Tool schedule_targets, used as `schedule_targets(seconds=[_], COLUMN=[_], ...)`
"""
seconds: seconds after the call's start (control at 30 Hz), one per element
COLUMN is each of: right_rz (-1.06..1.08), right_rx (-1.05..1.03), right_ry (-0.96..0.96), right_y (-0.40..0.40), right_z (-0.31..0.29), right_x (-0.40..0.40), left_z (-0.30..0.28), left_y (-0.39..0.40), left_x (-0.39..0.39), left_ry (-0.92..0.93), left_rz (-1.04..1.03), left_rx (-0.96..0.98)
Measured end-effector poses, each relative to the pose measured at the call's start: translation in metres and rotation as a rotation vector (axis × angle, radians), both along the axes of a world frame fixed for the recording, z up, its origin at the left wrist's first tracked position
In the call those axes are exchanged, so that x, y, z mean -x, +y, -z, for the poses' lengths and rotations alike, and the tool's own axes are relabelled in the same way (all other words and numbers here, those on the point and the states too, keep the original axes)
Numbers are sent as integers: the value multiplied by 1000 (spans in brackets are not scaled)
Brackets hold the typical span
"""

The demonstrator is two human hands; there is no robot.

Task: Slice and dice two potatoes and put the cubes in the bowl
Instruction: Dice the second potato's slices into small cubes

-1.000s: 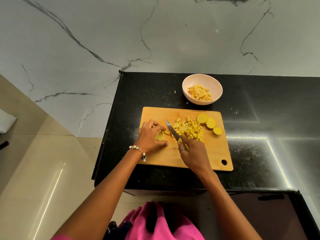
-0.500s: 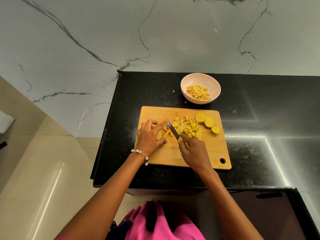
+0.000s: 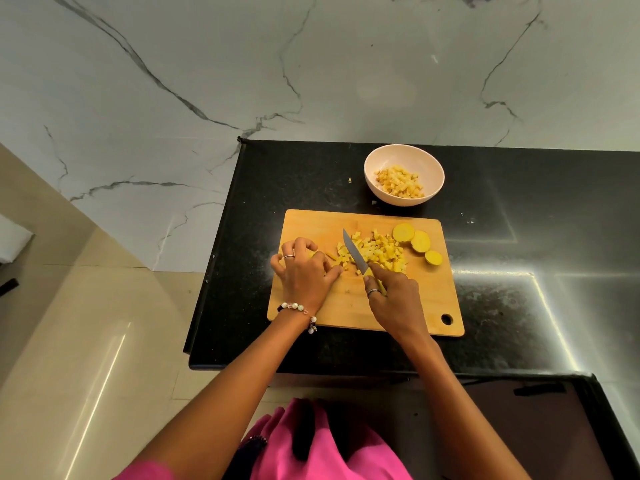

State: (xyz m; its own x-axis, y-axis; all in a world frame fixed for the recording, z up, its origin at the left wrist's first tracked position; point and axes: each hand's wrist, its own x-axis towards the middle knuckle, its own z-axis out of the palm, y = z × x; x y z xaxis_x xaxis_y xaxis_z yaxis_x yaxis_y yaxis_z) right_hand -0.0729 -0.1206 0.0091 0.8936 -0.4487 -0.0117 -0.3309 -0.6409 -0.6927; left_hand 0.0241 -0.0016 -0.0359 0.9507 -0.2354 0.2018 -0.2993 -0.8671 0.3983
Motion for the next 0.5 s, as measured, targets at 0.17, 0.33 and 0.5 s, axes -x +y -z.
schedule_targets(seconds=[0.17, 0.33, 0.5], right_rz=[9, 25, 24], right_rx=[-18, -13, -20], right_ry=[3, 0, -10], right_y=[2, -2, -2], right_z=[0, -1, -3], right_x=[4, 5, 5], left_z=[-3, -7, -9], left_y=[-11, -13, -14], left_x=[0, -1, -8], left_ry=[-13, 130, 265], left_rz=[-85, -255, -317], left_rx=[-29, 42, 117])
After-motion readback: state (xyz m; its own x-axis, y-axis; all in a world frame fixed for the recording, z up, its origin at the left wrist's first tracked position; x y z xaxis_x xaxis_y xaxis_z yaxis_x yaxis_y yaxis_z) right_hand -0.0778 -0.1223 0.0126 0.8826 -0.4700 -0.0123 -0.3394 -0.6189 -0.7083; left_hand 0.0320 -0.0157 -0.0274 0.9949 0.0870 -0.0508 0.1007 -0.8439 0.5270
